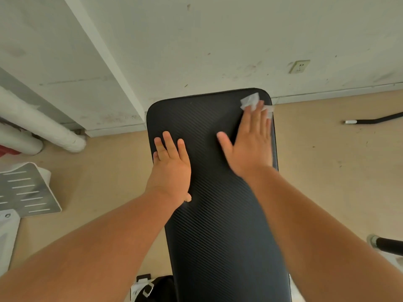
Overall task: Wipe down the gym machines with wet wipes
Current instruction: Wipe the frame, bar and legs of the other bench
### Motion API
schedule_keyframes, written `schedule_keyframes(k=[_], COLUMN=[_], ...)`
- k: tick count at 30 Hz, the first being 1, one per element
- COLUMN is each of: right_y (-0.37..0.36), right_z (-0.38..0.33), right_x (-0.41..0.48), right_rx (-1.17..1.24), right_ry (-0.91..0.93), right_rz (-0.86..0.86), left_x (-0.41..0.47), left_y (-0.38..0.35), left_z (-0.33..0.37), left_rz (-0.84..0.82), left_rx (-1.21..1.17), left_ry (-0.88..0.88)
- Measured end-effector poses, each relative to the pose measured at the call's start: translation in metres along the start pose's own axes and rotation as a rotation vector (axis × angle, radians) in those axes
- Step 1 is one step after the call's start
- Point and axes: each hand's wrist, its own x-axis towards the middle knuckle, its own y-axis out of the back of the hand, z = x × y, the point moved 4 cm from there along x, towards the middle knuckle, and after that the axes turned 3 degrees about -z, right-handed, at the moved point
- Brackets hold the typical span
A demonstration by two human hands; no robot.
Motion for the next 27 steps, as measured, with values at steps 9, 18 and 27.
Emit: schedule_keyframes(k=[9,18,27], right_y=[-0.033,-0.018,0.007], right_z=[0.062,-0.027,-0.003], right_x=[-0.051,-0.019,0.005], right_rx=[-0.269,-0.209,-0.113], right_ry=[0.486,0.538,0.214], right_rz=[-0.087,-0.062,0.021], left_x=[0.002,-0.001,-0.001], left_y=[0.001,0.003,-0.001], left_z=[0.001,0.001,0.001], left_rz=[-0.022,-0.012,-0.021], left_rx=[-0.031,-0.011,-0.007], left_ry=[0.013,0.008,0.005])
